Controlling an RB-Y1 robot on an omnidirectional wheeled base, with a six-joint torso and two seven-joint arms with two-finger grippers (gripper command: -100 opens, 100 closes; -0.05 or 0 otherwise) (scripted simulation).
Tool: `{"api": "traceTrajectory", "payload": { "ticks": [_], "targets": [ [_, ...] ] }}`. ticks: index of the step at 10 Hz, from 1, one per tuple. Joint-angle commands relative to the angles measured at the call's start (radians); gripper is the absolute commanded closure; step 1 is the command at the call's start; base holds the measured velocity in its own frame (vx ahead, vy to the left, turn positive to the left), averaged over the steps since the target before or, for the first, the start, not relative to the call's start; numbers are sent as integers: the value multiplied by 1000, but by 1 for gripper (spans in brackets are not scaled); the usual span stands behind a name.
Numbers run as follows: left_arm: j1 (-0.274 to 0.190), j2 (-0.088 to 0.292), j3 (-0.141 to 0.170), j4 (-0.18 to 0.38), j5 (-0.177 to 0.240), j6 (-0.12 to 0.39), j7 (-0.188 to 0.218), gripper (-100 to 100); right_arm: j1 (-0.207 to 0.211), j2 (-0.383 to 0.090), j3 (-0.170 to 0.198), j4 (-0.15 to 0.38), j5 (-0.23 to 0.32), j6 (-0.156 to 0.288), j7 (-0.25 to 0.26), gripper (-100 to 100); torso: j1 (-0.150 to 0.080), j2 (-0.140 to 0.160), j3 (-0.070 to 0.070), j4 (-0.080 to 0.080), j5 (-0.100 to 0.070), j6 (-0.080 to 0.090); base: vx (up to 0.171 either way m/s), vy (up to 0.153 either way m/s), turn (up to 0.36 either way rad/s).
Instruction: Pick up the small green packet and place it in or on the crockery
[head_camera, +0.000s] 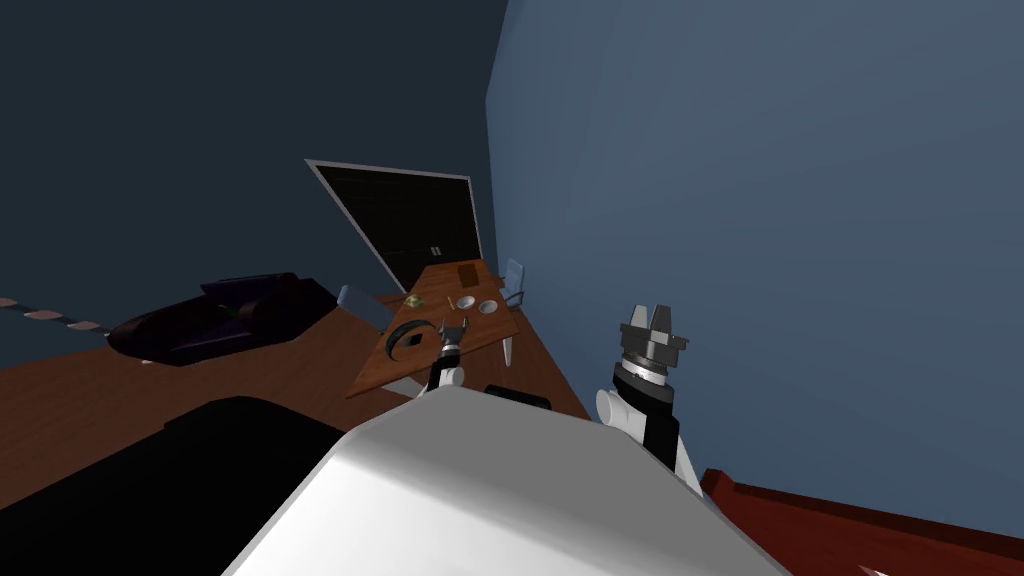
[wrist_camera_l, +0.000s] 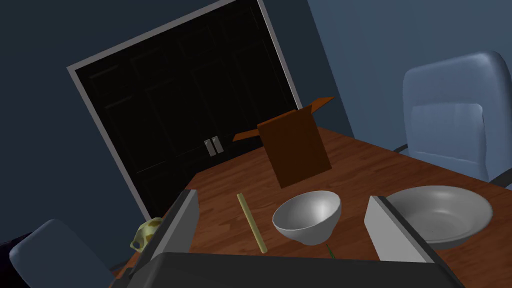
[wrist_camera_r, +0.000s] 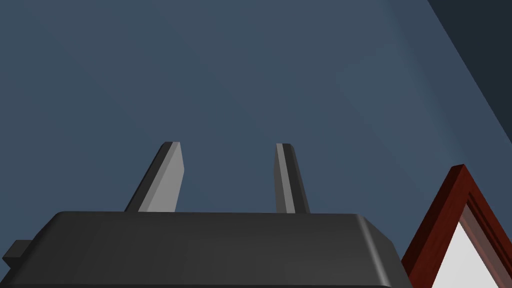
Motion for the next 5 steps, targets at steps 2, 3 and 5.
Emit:
{"api": "traceTrajectory", "payload": {
  "ticks": [2, 3, 5],
  "targets": [
    [-14, 6, 5, 71, 33, -30, 46, -100, 0, 0, 0, 0, 0, 0, 0, 0, 0, 0, 0, 0, 0, 1, -12, 20, -158],
    [-28, 10, 11, 100, 63, -54, 85, -100, 0, 0, 0, 0, 0, 0, 0, 0, 0, 0, 0, 0, 0, 0, -16, 27, -217],
    [-41, 15, 18, 160, 92, -79, 128, -100, 0, 0, 0, 0, 0, 0, 0, 0, 1, 0, 0, 0, 0, 0, -10, 30, -168]
  ]
}}
